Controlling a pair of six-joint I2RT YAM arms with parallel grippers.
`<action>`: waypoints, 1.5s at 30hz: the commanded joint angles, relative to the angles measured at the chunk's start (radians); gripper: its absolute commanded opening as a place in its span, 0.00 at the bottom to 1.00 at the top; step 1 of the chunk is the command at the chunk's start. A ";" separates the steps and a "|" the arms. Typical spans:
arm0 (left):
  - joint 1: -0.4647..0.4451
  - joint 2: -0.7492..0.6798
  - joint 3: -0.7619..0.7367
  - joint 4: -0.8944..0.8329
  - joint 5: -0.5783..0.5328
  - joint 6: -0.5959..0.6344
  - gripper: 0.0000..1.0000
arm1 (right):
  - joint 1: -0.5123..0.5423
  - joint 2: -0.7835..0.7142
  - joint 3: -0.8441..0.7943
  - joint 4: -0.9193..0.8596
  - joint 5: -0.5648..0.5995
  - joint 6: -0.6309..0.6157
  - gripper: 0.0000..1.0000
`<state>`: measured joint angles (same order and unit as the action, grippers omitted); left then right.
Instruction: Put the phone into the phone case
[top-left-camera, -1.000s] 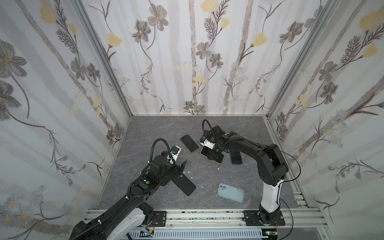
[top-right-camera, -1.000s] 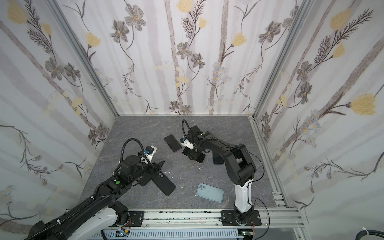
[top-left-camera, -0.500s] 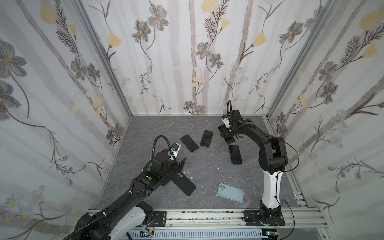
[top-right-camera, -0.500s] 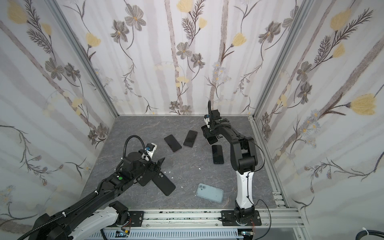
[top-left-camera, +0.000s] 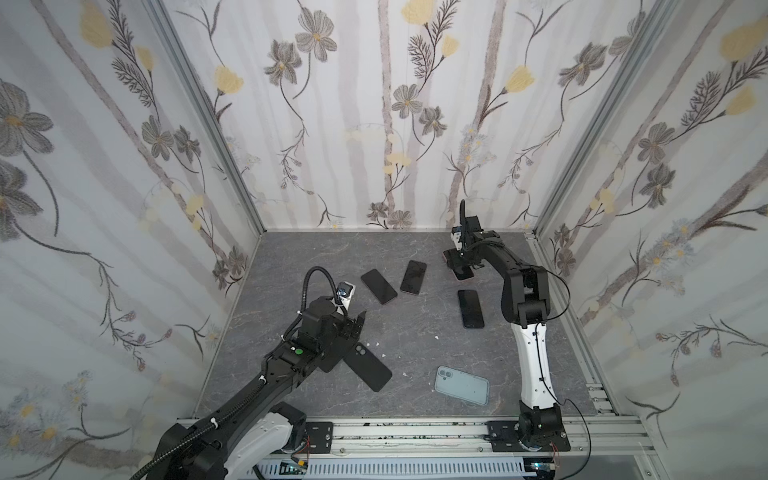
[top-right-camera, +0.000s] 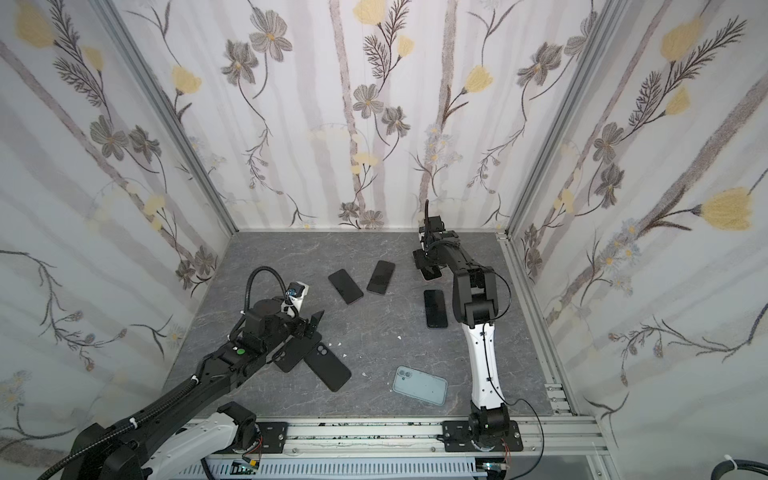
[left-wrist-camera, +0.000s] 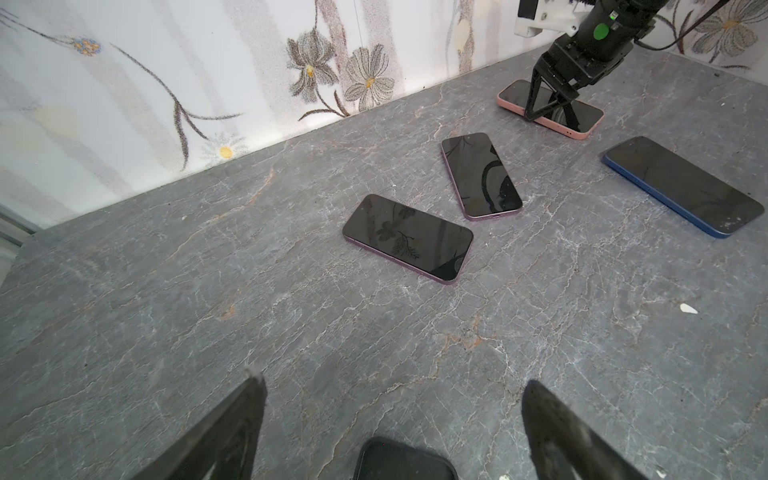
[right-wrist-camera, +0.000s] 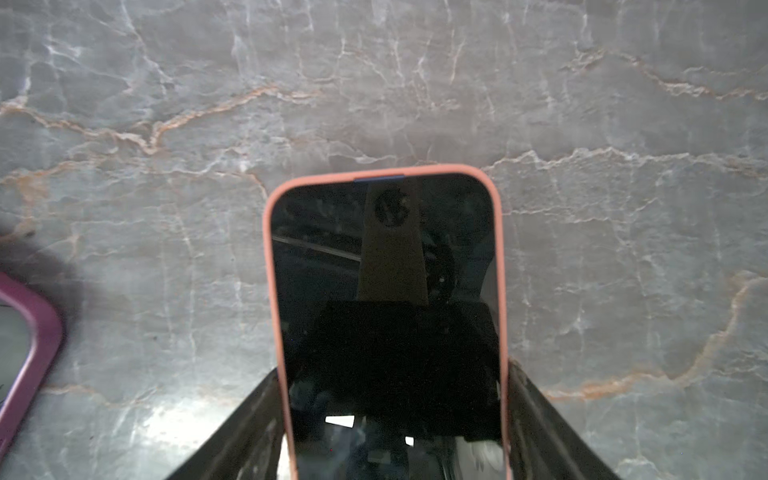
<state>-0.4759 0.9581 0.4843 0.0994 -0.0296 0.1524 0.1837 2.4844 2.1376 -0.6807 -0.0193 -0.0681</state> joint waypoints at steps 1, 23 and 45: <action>0.005 -0.005 0.010 0.011 -0.002 -0.006 0.95 | -0.004 0.004 0.015 -0.003 0.013 0.007 0.66; 0.009 0.053 0.119 -0.112 -0.084 -0.157 0.89 | 0.007 -0.179 0.035 -0.138 -0.042 0.058 0.90; -0.451 0.264 0.135 -0.516 0.074 -0.727 0.79 | 0.247 -1.172 -1.162 0.295 -0.076 0.454 0.78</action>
<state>-0.9104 1.2140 0.6460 -0.4217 0.0170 -0.4782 0.4046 1.3792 1.0691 -0.4828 -0.0933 0.2852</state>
